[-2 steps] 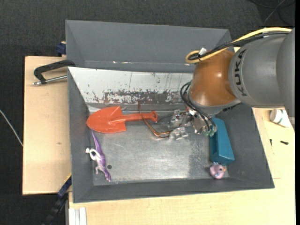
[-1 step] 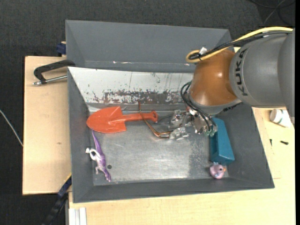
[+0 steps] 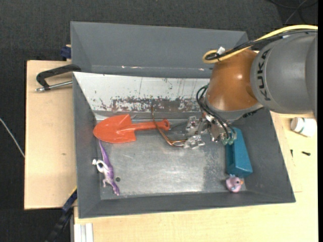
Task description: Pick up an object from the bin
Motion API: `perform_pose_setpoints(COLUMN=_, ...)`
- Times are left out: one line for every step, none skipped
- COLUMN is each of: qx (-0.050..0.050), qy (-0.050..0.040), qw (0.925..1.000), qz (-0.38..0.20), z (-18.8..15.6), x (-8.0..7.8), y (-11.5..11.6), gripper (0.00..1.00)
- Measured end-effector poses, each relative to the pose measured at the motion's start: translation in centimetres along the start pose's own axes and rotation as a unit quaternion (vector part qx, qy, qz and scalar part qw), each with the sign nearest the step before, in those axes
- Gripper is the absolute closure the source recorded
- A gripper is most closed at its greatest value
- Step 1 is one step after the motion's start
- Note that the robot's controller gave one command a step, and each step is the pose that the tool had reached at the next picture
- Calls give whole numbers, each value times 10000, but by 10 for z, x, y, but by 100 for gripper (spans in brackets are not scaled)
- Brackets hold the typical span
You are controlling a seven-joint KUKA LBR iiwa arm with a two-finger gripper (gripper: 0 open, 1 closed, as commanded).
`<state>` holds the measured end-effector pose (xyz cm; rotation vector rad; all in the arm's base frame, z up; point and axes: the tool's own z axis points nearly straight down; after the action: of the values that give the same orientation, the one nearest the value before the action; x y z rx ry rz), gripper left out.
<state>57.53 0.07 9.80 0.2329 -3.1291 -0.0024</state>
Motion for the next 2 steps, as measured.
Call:
perform_pose_setpoints(qx=5, qy=-25, qw=10000, qz=0, z=-18, x=-1, y=0, gripper=100)
perform_pose_setpoints(qx=7, qy=-36, qw=10000, qz=-2, z=-33, x=-2, y=0, gripper=100)
